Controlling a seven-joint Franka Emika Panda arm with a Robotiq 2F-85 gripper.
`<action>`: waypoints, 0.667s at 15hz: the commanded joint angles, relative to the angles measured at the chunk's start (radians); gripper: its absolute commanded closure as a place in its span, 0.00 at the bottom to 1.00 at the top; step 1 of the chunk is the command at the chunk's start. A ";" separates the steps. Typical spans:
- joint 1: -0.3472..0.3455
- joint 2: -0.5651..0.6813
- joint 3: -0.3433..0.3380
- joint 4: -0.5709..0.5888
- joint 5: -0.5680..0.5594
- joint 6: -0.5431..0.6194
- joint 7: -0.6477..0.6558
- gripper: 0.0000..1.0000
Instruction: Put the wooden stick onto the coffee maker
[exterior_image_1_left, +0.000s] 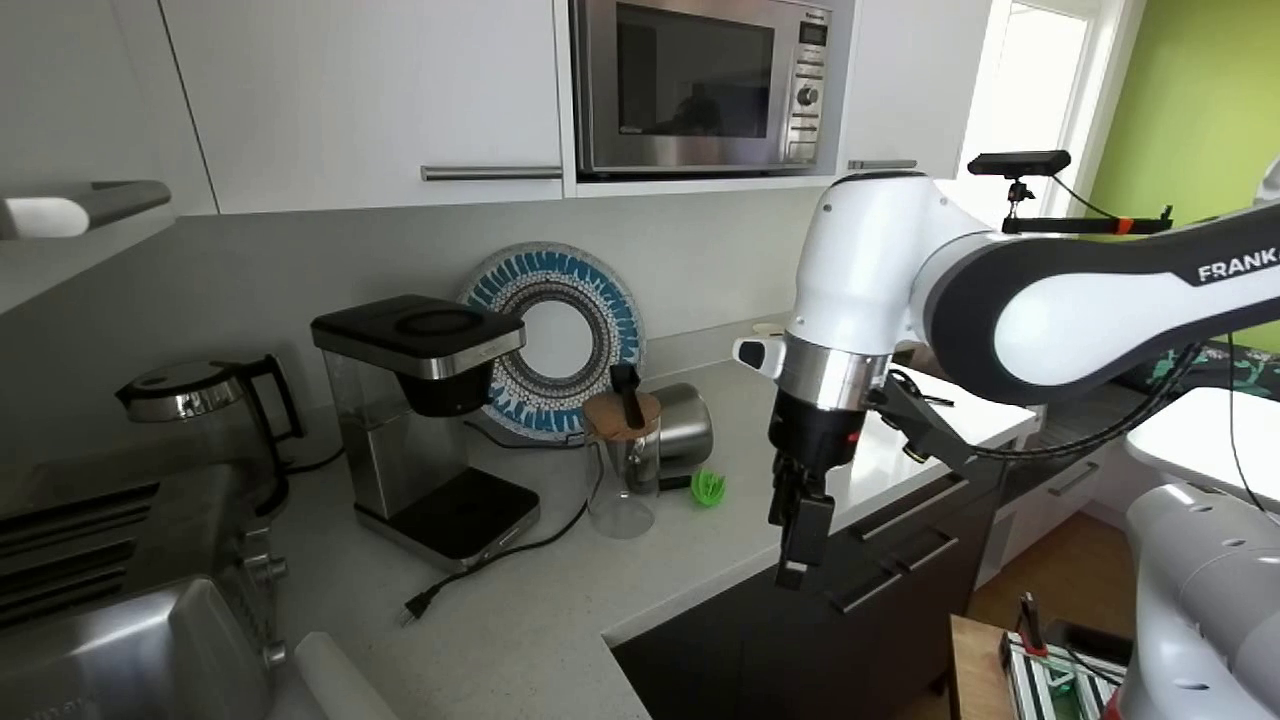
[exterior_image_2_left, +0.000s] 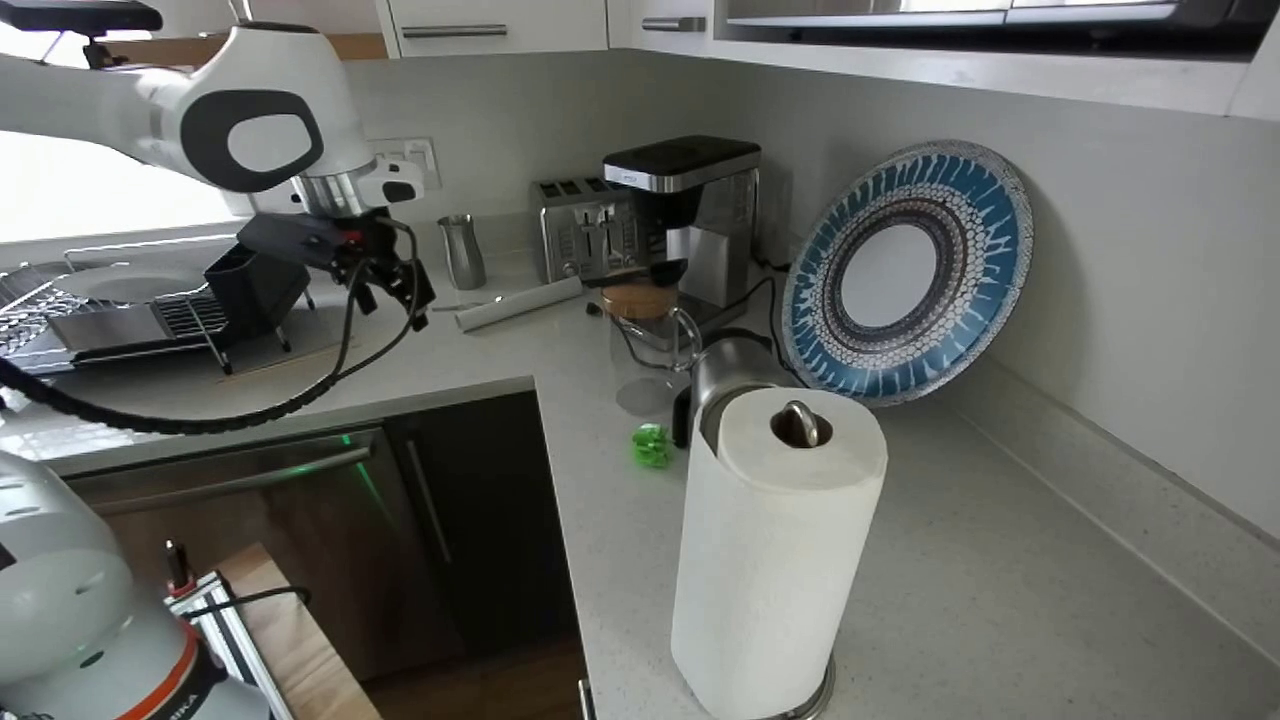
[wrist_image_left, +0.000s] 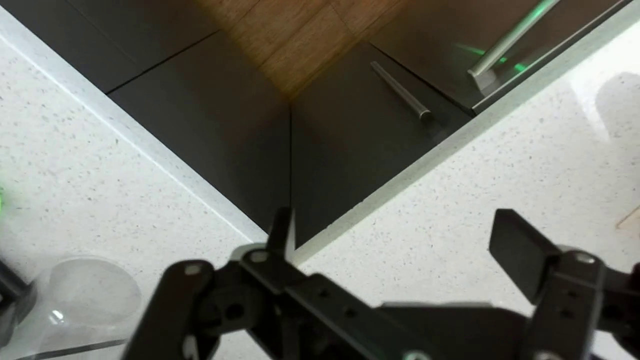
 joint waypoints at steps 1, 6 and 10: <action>-0.004 0.020 0.002 0.021 0.006 -0.008 -0.008 0.00; 0.002 0.045 0.003 0.037 0.008 -0.011 -0.009 0.00; 0.026 0.081 -0.002 0.044 0.037 0.028 -0.040 0.00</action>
